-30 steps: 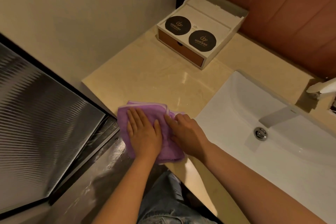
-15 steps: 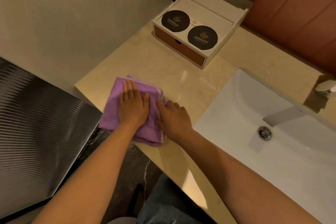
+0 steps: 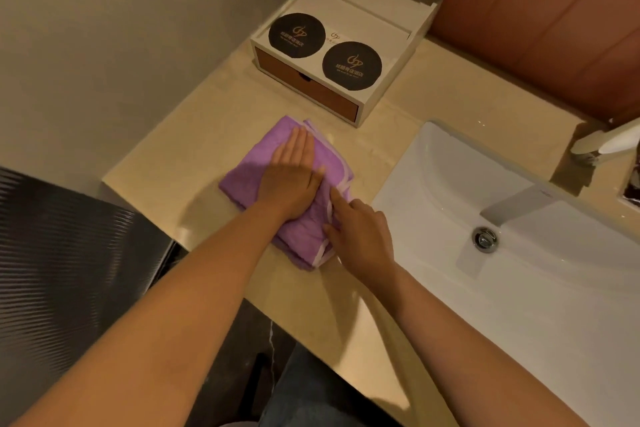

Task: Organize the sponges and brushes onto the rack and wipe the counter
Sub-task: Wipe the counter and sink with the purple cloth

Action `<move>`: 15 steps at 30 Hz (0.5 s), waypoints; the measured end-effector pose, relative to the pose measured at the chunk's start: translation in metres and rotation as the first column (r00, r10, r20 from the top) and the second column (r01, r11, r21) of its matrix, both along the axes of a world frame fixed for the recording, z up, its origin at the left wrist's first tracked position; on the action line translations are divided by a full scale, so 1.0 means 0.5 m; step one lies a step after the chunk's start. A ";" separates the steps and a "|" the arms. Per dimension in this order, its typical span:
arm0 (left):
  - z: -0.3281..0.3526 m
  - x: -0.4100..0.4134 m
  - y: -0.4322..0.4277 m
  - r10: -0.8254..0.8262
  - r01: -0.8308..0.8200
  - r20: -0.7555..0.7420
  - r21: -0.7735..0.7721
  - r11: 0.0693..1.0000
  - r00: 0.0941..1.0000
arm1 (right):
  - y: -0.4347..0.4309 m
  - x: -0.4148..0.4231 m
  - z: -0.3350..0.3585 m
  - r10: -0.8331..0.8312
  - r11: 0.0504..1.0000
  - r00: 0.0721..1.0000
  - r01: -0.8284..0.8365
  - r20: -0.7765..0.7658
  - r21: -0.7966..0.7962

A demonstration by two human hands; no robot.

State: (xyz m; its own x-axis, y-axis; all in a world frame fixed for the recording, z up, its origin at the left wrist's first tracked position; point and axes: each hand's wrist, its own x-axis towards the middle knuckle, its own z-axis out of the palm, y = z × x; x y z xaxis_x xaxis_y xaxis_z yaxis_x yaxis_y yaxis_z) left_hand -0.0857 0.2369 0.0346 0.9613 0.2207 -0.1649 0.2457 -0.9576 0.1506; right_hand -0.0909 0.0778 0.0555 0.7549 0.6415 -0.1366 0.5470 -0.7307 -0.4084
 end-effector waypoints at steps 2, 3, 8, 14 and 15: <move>-0.002 0.021 -0.039 -0.079 0.080 0.034 -0.024 0.997 0.996 | -0.040 0.003 0.000 -0.060 0.998 0.997 0.061 -0.037 0.014; -0.002 0.030 -0.056 -0.109 0.111 0.048 -0.040 0.993 0.993 | -0.056 0.002 0.000 -0.090 0.996 0.995 0.091 -0.050 0.022; -0.010 0.051 -0.114 -0.214 0.216 0.042 -0.067 0.974 0.976 | -0.113 -0.013 0.004 -0.216 0.973 0.967 0.225 -0.135 0.054; -0.013 0.029 -0.118 -0.271 0.271 0.057 0.010 0.963 0.961 | -0.121 -0.024 0.009 -0.186 0.977 0.961 0.203 -0.207 0.067; -0.012 0.021 -0.118 -0.264 0.264 0.064 0.003 0.965 0.963 | -0.123 -0.028 0.007 -0.165 0.982 0.964 0.181 -0.208 0.061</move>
State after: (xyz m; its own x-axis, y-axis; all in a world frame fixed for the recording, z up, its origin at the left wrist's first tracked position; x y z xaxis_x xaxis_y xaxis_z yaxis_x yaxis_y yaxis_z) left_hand -0.0754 0.1778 0.0288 0.9938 -0.0428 -0.1027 -0.0257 -0.9863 0.1629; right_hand -0.1047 0.0162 0.0592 0.8176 0.5181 -0.2512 0.3157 -0.7683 -0.5569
